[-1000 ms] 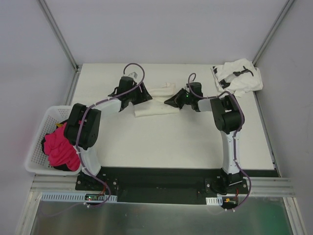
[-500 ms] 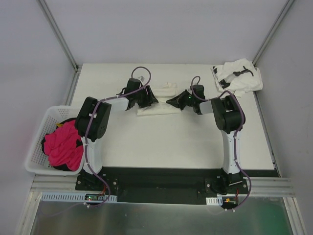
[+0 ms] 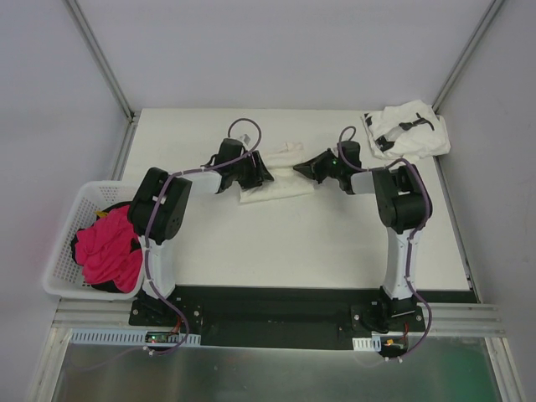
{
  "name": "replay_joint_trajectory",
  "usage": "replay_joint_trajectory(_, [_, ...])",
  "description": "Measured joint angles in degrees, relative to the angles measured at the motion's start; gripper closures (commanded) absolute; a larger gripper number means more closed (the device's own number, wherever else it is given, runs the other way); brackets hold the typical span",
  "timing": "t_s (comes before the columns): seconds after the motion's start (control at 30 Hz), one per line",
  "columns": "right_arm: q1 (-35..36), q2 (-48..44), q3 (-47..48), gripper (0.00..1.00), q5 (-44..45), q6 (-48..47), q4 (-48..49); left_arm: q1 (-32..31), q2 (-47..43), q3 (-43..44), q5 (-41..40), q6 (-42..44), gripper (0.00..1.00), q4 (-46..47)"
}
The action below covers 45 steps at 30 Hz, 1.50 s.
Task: Fold and stack the t-shirts
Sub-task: Fold the long partially folded tshirt into a neat square
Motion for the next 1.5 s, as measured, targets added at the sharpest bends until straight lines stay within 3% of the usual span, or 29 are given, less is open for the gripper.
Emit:
replay_joint_trajectory(0.27, [3.4, -2.9, 0.1, 0.97, 0.0, 0.1, 0.1, -3.0, -4.8, -6.6, -0.1, 0.0, 0.49, 0.2])
replay_joint_trajectory(0.7, [9.4, -2.8, 0.0, 0.97, -0.4, 0.9, 0.0, -3.3, -6.4, -8.2, -0.2, 0.2, 0.50, -0.3])
replay_joint_trajectory(1.03, [9.4, 3.9, 3.5, 0.97, -0.2, 1.4, -0.5, -3.3, -6.6, -8.2, -0.3, 0.5, 0.50, -0.4])
replay_joint_trajectory(1.5, [8.7, 16.2, 29.6, 0.91, -0.7, 0.5, -9.7, -3.2, -8.1, -9.2, -2.9, 1.7, 0.51, -1.8])
